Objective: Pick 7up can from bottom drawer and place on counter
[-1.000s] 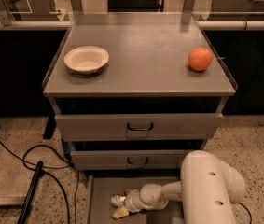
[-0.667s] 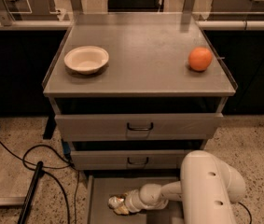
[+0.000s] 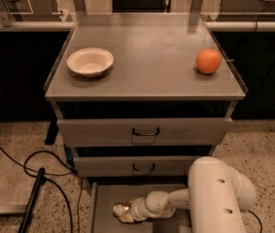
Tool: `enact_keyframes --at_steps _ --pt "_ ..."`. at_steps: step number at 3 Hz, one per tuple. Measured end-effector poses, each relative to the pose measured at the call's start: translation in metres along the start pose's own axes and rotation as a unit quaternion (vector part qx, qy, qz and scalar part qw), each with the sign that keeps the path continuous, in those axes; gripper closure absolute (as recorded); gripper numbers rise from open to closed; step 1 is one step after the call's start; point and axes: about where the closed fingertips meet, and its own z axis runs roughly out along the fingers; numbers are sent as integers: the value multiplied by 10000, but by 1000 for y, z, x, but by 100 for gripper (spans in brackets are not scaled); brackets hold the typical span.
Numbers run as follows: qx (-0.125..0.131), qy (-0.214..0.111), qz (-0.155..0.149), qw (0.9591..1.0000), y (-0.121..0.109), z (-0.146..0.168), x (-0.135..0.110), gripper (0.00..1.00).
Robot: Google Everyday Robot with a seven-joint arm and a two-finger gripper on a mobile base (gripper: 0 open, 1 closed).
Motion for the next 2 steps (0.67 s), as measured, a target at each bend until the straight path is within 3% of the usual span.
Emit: enact_keyframes --at_steps 1,2 --pt "-3 0 0 10000 0 0 0 100" --pt "-4 1 1 10000 1 0 0 100"
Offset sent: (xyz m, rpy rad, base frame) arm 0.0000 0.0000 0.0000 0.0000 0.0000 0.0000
